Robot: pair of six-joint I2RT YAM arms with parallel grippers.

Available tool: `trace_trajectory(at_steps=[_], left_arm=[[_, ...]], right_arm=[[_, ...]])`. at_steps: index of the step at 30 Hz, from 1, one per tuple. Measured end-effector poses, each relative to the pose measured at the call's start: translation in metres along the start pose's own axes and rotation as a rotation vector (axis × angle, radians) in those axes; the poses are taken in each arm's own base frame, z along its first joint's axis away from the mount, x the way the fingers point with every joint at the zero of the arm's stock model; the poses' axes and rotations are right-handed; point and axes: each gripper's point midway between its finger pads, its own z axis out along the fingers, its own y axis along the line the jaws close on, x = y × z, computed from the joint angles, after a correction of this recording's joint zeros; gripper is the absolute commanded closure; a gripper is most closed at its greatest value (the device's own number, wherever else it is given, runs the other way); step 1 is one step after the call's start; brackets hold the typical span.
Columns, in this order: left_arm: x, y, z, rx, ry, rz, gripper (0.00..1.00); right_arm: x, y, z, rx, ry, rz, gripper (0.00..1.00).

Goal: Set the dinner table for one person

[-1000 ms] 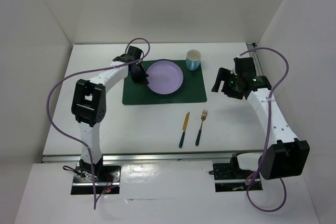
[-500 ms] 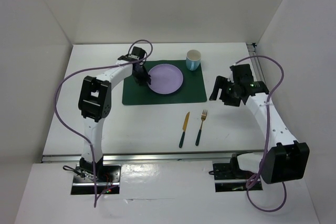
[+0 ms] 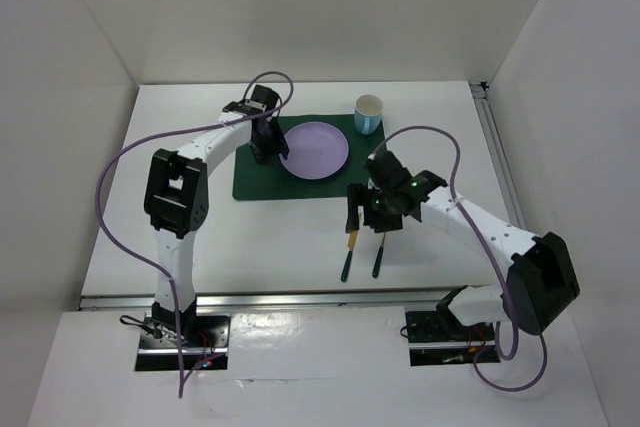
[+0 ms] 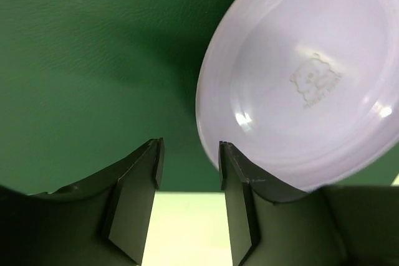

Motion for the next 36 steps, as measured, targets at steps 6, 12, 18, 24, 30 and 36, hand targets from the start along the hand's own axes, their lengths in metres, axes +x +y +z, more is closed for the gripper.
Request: trace_trajectory(at_steps=[6, 12, 18, 24, 30, 36], left_arm=[[-0.012, 0.000, -0.051, -0.045, -0.105, 0.019, 0.43], [-0.019, -0.003, -0.119, -0.006, -0.213, 0.027, 0.43], [-0.028, 0.001, -0.196, 0.075, -0.350, 0.012, 0.43], [-0.024, 0.012, -0.232, 0.108, -0.409, 0.020, 0.43], [-0.015, 0.021, -0.225, 0.084, -0.388, 0.028, 0.43], [-0.011, 0.026, -0.221, 0.065, -0.372, 0.053, 0.43]], right_arm=[[0.032, -0.008, 0.037, 0.044, 0.092, 0.020, 0.16], [0.057, 0.005, 0.056, 0.052, 0.149, 0.000, 0.22], [0.068, 0.007, 0.073, 0.104, 0.161, 0.037, 0.41], [0.078, 0.007, 0.083, 0.170, 0.161, 0.057, 0.54], [0.076, 0.007, 0.086, 0.204, 0.147, 0.090, 0.88], [0.076, -0.004, 0.077, 0.276, 0.136, 0.097, 1.00]])
